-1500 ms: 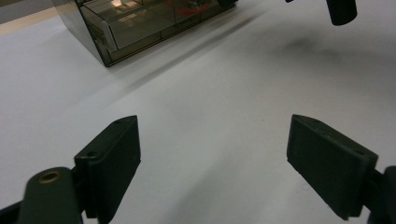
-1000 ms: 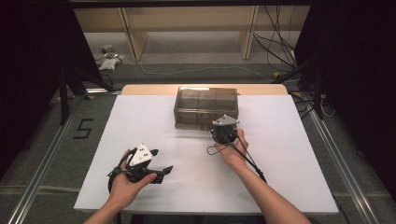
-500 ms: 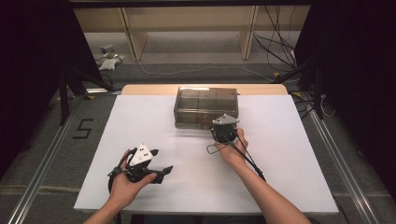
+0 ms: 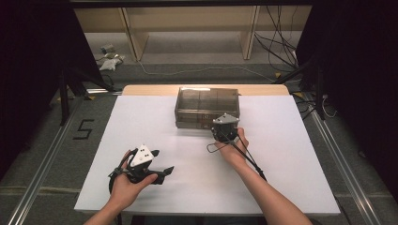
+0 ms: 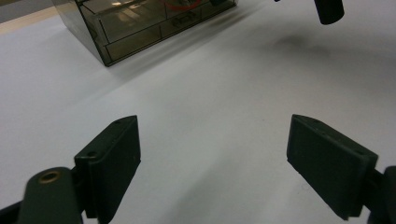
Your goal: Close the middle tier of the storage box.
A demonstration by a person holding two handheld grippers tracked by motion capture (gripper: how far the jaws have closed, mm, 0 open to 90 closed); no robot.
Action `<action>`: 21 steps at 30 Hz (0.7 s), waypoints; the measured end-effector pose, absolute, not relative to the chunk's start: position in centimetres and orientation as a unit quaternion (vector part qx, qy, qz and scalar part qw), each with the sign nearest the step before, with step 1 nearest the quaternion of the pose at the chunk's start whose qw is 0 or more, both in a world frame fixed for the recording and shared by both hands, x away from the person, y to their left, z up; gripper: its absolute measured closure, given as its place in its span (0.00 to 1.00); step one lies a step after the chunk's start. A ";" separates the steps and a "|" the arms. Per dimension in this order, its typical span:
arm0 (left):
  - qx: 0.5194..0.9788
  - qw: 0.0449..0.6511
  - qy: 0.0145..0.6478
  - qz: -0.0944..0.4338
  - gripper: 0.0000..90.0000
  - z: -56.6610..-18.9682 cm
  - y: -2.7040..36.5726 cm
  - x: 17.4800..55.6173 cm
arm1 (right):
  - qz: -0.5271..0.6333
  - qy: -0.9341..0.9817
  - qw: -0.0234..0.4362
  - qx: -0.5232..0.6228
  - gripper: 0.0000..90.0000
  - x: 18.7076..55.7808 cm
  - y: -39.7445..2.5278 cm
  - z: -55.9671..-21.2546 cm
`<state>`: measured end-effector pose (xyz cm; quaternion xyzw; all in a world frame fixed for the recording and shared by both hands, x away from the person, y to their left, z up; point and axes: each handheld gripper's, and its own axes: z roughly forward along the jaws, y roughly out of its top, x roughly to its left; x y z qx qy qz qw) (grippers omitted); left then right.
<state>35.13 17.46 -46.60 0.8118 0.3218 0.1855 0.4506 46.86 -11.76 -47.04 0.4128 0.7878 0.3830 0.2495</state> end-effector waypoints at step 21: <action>0.811 0.451 0.322 0.186 0.19 -46.6 17.4 35.1 | 0.379 0.787 0.256 0.414 1.00 47.5 -11.7 -47.2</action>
